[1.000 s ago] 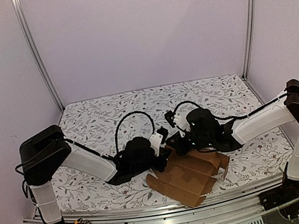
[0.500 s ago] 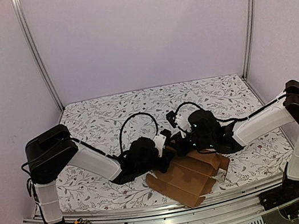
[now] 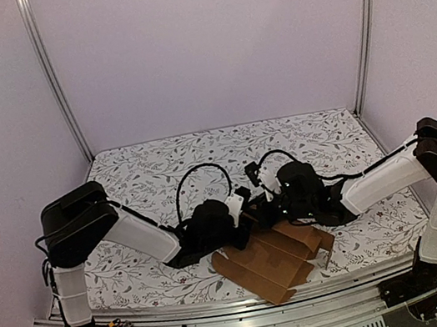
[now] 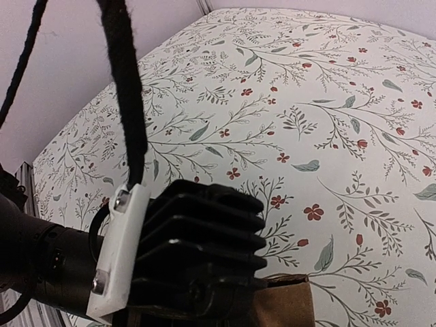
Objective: Fold the paper box
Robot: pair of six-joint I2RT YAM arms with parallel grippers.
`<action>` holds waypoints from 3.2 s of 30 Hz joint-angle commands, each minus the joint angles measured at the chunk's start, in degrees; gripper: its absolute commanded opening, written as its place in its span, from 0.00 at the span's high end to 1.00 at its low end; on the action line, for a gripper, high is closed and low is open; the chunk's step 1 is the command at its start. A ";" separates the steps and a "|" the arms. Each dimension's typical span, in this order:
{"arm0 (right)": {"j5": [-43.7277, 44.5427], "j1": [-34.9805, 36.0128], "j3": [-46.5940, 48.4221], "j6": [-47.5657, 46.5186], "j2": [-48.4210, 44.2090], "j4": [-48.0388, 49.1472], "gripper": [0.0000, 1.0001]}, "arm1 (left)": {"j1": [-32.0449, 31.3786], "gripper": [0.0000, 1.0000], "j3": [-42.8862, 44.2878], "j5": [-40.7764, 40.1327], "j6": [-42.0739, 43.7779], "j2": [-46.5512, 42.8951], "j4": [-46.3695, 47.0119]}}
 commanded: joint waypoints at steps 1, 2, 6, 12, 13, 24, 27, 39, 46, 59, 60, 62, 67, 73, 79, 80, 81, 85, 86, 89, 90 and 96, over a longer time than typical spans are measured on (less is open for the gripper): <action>-0.62 -0.28 -2.44 1.46 -0.27 -3.41 1.00 | -0.63 1.00 0.18 -1.34 -0.35 0.18 1.86; -0.57 -0.22 -2.55 1.63 -0.76 -3.56 1.00 | -0.68 1.00 -0.08 -2.09 -0.41 -0.08 1.79; 0.53 -0.21 -2.65 2.12 -3.42 -5.56 0.95 | -1.18 1.00 -1.12 -6.54 -0.58 -1.51 0.65; 3.81 -0.24 -2.56 1.52 -10.15 -12.04 0.83 | -1.60 1.00 -4.05 -14.05 -2.61 -4.14 -0.82; 4.39 -0.22 -2.56 1.40 -11.12 -13.41 0.82 | -1.59 1.00 -4.36 -15.03 -3.16 -4.49 -1.42; 11.20 -0.22 -3.09 -0.26 -25.53 -31.16 0.65 | -1.86 1.00 -4.67 -25.48 -11.45 -7.14 -10.28; 13.65 -0.24 -3.24 -0.83 -28.40 -35.86 0.60 | -2.23 1.00 -3.78 -28.20 -14.02 -8.91 -15.10; 13.65 -0.25 -0.91 -1.85 -29.93 -45.84 0.85 | -3.95 1.00 2.27 -30.83 -29.42 -10.53 -36.18; 13.29 -0.25 -0.47 -0.83 -27.12 -44.52 1.00 | -4.37 1.00 3.72 -28.82 -37.68 -9.71 -44.65; 15.11 -0.27 1.85 1.43 -18.34 -36.80 1.00 | -7.01 1.00 3.01 -28.00 -43.11 -8.55 -45.47; 15.39 -0.22 2.05 1.54 -17.68 -36.38 1.00 | -7.19 1.00 3.06 -28.12 -43.26 -8.60 -45.56; 16.65 -0.29 2.09 1.68 -16.69 -35.75 1.00 | -7.46 1.00 3.01 -28.14 -43.53 -8.55 -45.67; 17.21 -0.24 1.10 2.36 -14.98 -33.64 1.00 | -7.74 1.00 2.71 -27.94 -44.17 -8.97 -45.78; 11.64 -0.17 -2.13 5.79 -13.22 -25.70 1.00 | -7.88 1.00 3.01 -27.15 -44.37 -8.79 -45.22; 11.00 0.74 -2.45 7.31 -12.33 -24.22 1.00 | -7.84 1.00 2.78 -26.01 -44.90 -9.46 -44.37; 11.25 0.83 -2.66 7.24 -12.83 -24.31 1.00 | -7.84 1.00 2.63 -25.77 -44.96 -9.58 -44.07; 11.56 0.86 -2.92 7.10 -13.68 -24.44 1.00 | -7.78 1.00 2.39 -25.40 -45.08 -9.60 -43.65; 11.57 0.94 -3.89 6.37 -18.30 -27.26 1.00 | -6.81 1.00 0.73 -23.59 -45.61 -10.38 -41.13; 11.33 1.14 -4.21 6.14 -20.02 -27.61 1.00 | -6.53 1.00 0.07 -23.05 -45.75 -10.80 -40.42; 10.13 1.47 -5.84 5.13 -23.80 -30.33 1.00 | -5.65 1.00 -1.13 -21.39 -45.70 -12.01 -38.00; 9.49 1.64 -6.53 4.76 -25.87 -30.64 1.00 | -5.38 1.00 -1.31 -20.90 -45.62 -12.32 -37.60; 3.42 1.84 -10.65 1.71 -36.36 -32.12 1.00 | -4.23 1.00 -2.18 -19.27 -45.24 -14.16 -34.41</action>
